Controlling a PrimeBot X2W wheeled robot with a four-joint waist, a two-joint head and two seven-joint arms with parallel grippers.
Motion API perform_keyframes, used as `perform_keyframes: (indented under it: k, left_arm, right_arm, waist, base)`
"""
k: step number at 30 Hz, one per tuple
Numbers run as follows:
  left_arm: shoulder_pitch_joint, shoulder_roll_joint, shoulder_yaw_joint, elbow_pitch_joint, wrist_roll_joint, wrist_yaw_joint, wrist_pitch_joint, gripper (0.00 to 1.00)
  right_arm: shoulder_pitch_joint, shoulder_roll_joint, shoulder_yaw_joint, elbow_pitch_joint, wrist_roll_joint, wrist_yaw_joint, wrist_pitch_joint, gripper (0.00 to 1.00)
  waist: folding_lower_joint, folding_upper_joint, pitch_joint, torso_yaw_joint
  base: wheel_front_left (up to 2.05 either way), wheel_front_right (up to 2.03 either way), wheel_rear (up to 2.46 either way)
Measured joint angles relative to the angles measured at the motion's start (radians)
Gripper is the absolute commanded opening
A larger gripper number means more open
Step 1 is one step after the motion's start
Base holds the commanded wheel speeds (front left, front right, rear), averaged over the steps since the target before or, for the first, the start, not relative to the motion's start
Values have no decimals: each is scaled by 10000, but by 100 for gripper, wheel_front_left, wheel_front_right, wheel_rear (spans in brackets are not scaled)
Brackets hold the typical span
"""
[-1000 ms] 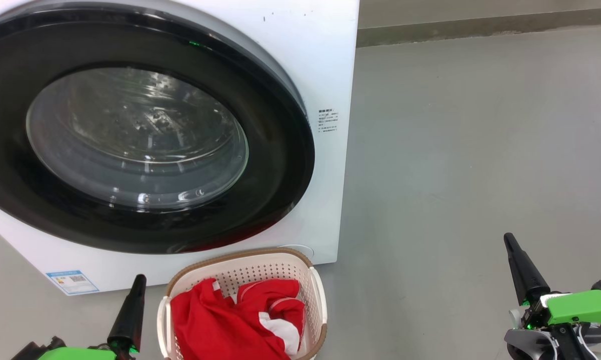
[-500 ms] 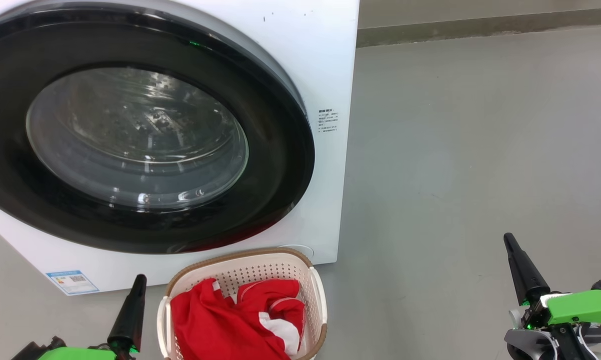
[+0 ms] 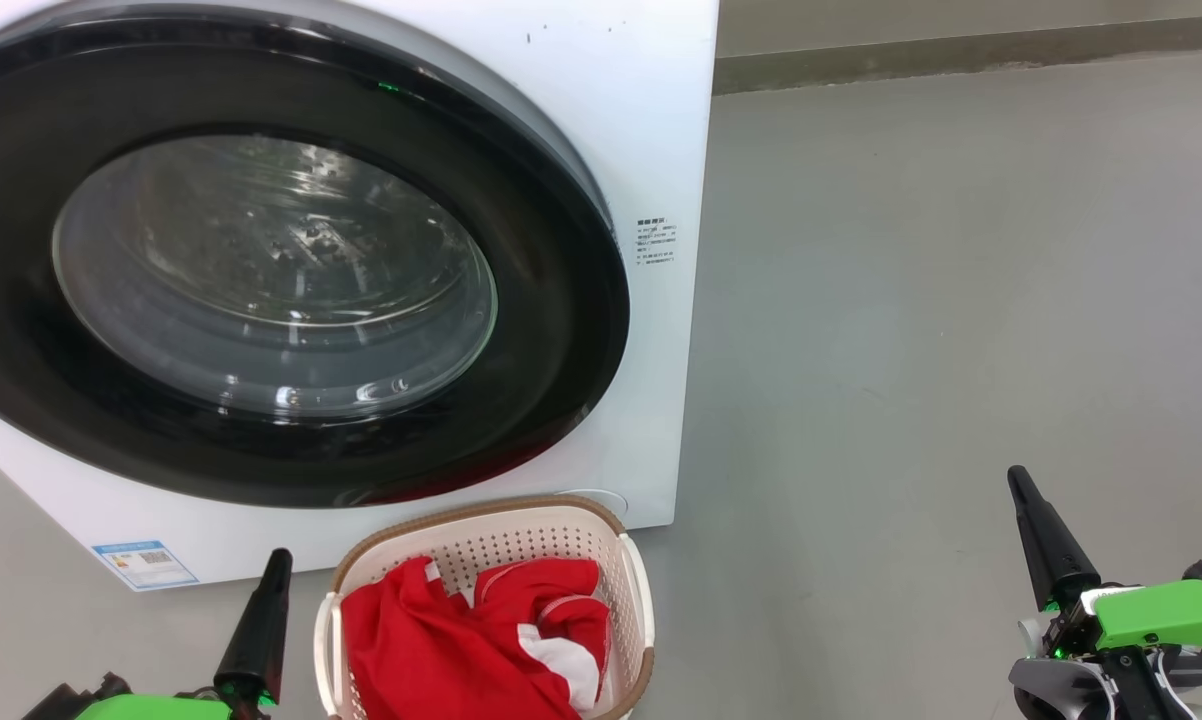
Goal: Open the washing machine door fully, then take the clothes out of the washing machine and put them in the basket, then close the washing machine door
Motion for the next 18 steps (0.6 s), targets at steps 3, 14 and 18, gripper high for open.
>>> perform_keyframes:
  k: [3,14,18]
  left_arm:
    - [0,0,4,0,0,0,8,0]
    - [0,-4,23,0,2,0,8,0]
    - [0,-6,29,0,2,0,10,0]
  right_arm:
    - [0,0,0,0,0,0,0,0]
    - [0,2,-8,0,-2,0,0,0]
    - [0,2,-10,0,-2,0,0,0]
  waist:
    - [0,0,0,0]
    - [0,0,0,0]
    - [0,0,0,0]
  base:
    - [0,0,0]
    - [0,0,0]
    - [0,0,0]
